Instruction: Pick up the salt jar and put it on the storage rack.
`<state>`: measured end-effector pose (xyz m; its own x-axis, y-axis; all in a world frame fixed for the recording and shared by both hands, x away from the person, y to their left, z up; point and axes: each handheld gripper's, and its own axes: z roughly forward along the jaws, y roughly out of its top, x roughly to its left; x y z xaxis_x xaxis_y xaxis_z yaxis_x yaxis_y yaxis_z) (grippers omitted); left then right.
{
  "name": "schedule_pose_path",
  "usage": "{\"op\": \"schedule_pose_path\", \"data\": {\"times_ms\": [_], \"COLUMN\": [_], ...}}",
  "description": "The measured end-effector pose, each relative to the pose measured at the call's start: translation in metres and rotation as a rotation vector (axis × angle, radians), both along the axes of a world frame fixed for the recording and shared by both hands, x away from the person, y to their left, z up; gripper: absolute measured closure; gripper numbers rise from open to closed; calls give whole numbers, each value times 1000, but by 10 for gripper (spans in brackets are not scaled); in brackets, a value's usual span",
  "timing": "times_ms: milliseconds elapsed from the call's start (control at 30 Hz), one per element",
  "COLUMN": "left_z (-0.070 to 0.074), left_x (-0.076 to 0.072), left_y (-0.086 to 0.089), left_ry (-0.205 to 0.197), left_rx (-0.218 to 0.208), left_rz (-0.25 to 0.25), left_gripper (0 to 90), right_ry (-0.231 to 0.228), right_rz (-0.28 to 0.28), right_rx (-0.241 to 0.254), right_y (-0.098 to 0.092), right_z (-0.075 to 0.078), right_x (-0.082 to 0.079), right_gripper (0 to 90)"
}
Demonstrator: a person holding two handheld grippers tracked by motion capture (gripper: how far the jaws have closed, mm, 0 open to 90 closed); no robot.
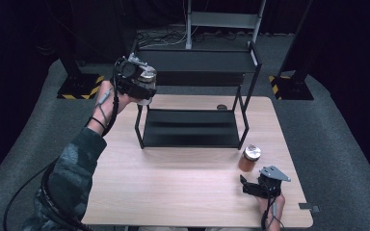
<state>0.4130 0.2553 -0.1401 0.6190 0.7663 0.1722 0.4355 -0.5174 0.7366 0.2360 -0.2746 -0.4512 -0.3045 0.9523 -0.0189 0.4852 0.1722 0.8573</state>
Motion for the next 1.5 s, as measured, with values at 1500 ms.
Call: {"op": "schedule_pose_path", "data": {"times_ms": [1500], "left_z": [52], "left_x": [3], "left_y": [-14], "left_ry": [-57], "left_rx": [-6], "left_rz": [17], "left_gripper": [309], "right_ry": [0], "right_rz": [-1], "right_rx": [-3], "right_y": [0], "right_z": [0], "right_x": [0], "right_gripper": [0]}}
